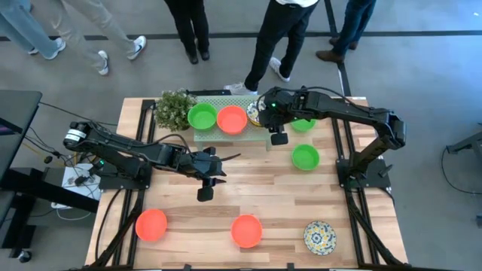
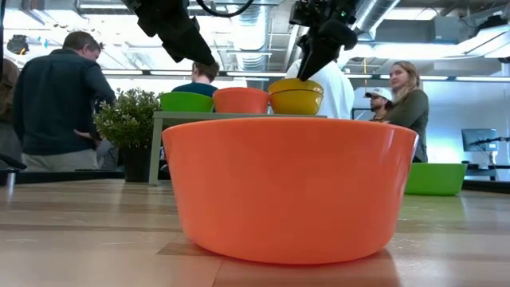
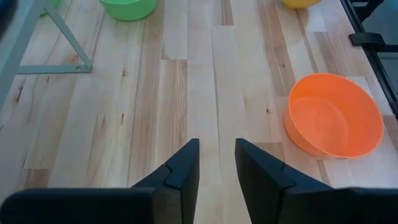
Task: Pick & Place Mini bowls
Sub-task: Stack the green bowl on top of the green bowl on the shelf
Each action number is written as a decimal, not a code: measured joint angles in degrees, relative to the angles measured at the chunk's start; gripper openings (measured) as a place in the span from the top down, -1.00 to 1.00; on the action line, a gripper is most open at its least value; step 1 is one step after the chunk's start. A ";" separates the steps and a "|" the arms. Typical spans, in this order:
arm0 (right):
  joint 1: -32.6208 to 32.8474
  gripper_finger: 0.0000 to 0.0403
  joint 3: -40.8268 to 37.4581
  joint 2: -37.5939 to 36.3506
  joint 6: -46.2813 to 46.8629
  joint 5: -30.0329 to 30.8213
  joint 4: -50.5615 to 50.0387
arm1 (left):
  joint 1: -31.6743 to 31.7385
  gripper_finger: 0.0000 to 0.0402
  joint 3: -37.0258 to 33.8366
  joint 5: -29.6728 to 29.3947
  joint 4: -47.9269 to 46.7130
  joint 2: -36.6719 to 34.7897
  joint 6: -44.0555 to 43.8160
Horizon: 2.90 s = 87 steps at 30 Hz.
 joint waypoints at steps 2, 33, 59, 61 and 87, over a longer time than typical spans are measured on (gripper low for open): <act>0.77 0.32 0.00 -0.09 -0.01 0.06 -0.09 | 0.00 0.48 0.00 0.00 0.00 0.00 0.00; 20.12 0.34 -3.90 -15.33 29.99 7.21 -22.18 | -0.22 0.48 -0.02 0.66 0.81 -4.05 -0.35; 23.69 0.33 -44.99 -22.01 57.19 5.78 0.55 | -0.22 0.48 -0.02 0.46 -0.13 -6.82 0.04; 23.14 0.33 -45.42 -20.51 57.19 5.81 1.20 | -0.22 0.48 -0.02 0.46 -0.13 -6.82 0.04; 21.59 0.97 -42.85 -12.19 43.12 0.61 5.94 | -0.22 0.48 0.00 0.48 -0.10 -6.82 0.02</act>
